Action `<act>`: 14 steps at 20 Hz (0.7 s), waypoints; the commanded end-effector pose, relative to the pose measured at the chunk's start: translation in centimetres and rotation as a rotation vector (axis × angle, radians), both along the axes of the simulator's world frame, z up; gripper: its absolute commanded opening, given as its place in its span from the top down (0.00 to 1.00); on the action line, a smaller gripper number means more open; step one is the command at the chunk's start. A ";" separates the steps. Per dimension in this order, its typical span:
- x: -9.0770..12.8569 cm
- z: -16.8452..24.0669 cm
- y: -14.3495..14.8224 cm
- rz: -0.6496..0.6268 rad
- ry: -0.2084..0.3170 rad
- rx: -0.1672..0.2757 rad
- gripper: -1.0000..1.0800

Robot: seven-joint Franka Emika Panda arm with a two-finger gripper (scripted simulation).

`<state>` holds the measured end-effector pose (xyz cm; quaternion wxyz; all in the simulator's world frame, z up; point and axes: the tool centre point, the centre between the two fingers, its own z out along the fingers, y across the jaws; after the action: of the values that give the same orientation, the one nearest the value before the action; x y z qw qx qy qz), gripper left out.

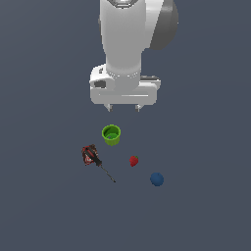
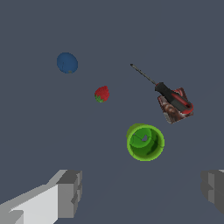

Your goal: Pick up a designated object from a clutter of objects.

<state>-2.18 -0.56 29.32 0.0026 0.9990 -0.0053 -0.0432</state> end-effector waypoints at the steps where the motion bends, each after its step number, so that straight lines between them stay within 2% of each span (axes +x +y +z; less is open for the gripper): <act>1: 0.0 0.0 0.0 0.000 0.000 0.000 0.04; 14: 0.4 1.7 -0.4 -0.023 -0.030 -0.018 0.04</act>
<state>-1.78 -1.00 31.07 0.0112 0.9994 -0.0164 -0.0277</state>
